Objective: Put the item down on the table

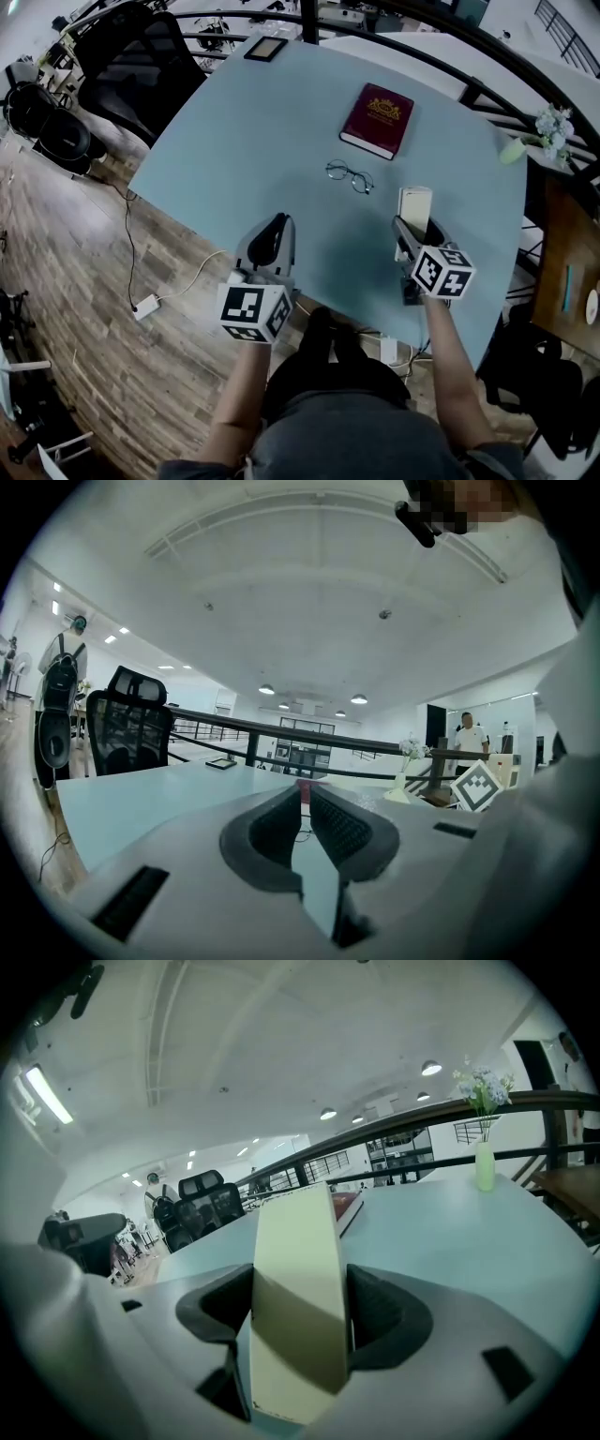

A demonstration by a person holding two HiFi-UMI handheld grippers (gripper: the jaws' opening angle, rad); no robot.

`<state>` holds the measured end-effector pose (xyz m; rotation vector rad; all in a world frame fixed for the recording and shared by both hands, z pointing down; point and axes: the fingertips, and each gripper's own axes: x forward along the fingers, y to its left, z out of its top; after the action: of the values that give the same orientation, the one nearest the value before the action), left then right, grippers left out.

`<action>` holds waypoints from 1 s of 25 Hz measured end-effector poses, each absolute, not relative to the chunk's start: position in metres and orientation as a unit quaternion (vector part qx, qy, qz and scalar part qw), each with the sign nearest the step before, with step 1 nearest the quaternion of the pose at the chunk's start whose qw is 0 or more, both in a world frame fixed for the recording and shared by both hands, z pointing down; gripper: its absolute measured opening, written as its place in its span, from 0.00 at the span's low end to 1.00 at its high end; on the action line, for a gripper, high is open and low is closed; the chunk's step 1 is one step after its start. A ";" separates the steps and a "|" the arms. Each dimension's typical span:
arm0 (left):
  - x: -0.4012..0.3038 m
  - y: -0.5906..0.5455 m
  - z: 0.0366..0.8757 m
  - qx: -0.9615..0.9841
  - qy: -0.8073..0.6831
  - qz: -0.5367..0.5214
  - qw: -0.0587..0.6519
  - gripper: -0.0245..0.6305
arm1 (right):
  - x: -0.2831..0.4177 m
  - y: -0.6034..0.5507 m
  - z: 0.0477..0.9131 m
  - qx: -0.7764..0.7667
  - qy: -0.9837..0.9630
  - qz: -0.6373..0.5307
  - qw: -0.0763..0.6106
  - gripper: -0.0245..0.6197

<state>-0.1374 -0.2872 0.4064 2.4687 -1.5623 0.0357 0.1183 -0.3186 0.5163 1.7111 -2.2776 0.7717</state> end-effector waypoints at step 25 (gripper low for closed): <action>-0.151 -0.304 0.420 0.835 -0.535 0.011 0.126 0.09 | 0.107 -0.341 0.594 0.558 -0.710 0.318 0.288 0.53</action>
<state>-0.1513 -0.3043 0.4205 2.4320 -1.5578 0.0317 0.1066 -0.3413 0.5940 1.4909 -1.8964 0.8482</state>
